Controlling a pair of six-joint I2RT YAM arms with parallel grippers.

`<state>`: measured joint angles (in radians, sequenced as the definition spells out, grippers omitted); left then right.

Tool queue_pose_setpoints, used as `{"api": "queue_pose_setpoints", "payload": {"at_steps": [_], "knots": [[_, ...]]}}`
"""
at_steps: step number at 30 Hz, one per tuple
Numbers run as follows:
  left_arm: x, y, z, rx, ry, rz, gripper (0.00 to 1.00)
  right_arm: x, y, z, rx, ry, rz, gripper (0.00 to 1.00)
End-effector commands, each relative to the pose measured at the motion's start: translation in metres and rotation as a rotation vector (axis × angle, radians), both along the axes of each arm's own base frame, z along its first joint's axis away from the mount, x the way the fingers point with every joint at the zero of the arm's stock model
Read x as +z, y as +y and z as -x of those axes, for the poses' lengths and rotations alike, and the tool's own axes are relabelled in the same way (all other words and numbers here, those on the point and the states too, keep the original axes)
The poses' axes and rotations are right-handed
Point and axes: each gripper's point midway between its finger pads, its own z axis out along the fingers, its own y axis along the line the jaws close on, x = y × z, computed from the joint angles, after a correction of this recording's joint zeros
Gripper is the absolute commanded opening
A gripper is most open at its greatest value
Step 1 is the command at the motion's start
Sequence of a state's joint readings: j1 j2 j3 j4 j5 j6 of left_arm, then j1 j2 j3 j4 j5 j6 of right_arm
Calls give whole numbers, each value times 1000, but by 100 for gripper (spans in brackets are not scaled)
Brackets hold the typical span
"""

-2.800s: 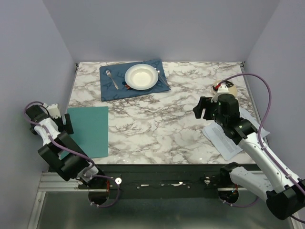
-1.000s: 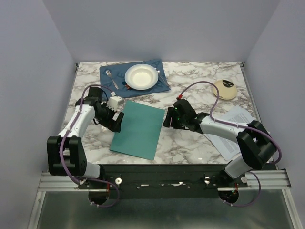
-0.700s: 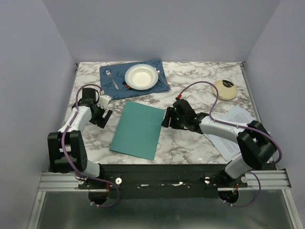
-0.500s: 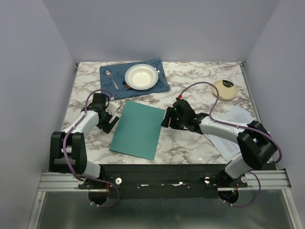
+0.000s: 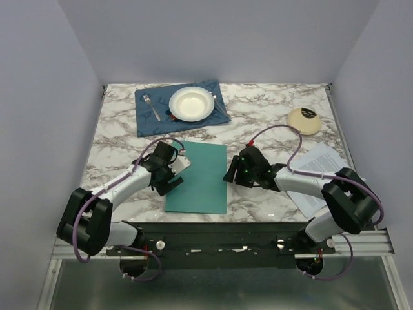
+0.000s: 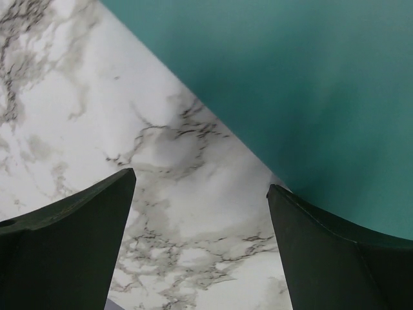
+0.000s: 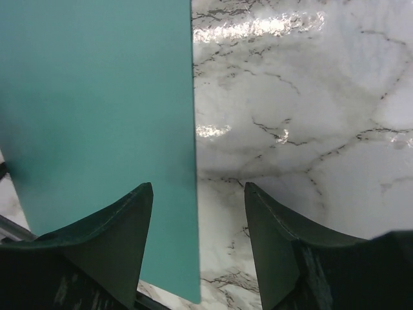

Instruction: Put the files into the folder

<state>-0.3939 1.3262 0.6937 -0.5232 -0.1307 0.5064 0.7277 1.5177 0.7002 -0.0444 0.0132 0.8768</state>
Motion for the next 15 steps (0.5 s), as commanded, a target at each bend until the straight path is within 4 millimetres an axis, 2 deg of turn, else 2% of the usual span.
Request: {"api": "queue_pose_setpoints", "payload": {"at_steps": [1, 3, 5, 8, 10, 11, 13, 14, 15], "knots": [[5, -33, 28, -97, 33, 38, 99, -10, -9, 14, -40, 36, -9, 68], [7, -46, 36, -126, 39, 51, 99, -9, -13, 15, -54, 31, -9, 68], [12, -68, 44, -163, 46, 73, 99, -3, -21, 17, -74, 9, -7, 68], [15, -97, 57, -230, 70, 85, 99, 15, -33, 22, -96, -41, -17, 71], [17, -109, 59, -233, 77, 88, 99, 20, -45, 28, -110, -46, 4, 73], [19, -115, 61, -255, 79, 89, 99, 33, -51, 28, -130, -83, -8, 73], [19, -120, 61, -271, 96, 86, 99, 38, -63, 36, -144, -85, 7, 73], [21, -122, 60, -275, 94, 86, 99, 50, -64, 38, -150, -107, -22, 74], [23, -124, 59, -275, 94, 91, 99, 54, -65, 43, -146, -105, -42, 74]]}}
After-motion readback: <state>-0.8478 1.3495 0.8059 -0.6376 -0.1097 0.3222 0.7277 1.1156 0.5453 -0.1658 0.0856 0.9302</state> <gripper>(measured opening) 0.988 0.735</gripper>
